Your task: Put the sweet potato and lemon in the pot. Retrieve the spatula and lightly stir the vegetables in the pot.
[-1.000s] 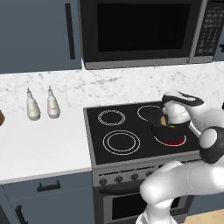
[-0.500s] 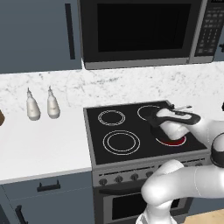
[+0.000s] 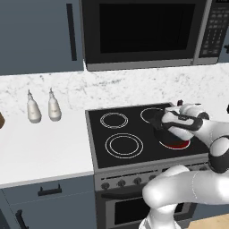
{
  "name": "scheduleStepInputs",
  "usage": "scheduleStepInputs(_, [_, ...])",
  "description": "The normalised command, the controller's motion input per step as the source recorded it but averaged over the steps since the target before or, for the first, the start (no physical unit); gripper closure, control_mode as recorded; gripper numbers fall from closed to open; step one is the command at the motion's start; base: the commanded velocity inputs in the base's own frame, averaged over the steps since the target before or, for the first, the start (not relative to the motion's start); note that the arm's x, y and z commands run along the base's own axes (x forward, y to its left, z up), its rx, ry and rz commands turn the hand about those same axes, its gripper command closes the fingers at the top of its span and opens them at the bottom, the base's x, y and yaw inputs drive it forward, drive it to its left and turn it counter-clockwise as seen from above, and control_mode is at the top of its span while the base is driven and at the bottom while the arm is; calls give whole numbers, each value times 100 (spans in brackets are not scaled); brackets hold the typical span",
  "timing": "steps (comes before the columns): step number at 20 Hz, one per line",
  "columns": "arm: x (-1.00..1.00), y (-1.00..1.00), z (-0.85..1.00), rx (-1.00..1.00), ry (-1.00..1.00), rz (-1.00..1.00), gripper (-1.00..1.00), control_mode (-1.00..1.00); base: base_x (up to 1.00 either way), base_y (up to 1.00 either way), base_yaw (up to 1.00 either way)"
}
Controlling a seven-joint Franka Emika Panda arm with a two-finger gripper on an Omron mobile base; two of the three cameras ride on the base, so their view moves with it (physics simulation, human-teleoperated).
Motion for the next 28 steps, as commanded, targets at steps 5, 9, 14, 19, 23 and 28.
scheduleStepInputs(5, [-46,-28,34,0,29,-13,100,-100,0,0,0])
scheduleStepInputs(9, [-34,0,51,4,16,-3,100,-100,0,0,0])
scheduleStepInputs(14, [8,0,12,13,14,0,100,-100,0,0,0])
scheduleStepInputs(19, [20,0,-7,16,8,1,100,-100,0,0,0])
scheduleStepInputs(23, [9,0,-51,2,-1,4,100,-100,0,0,0])
scheduleStepInputs(28, [5,0,-64,0,-12,5,100,-100,0,0,0])
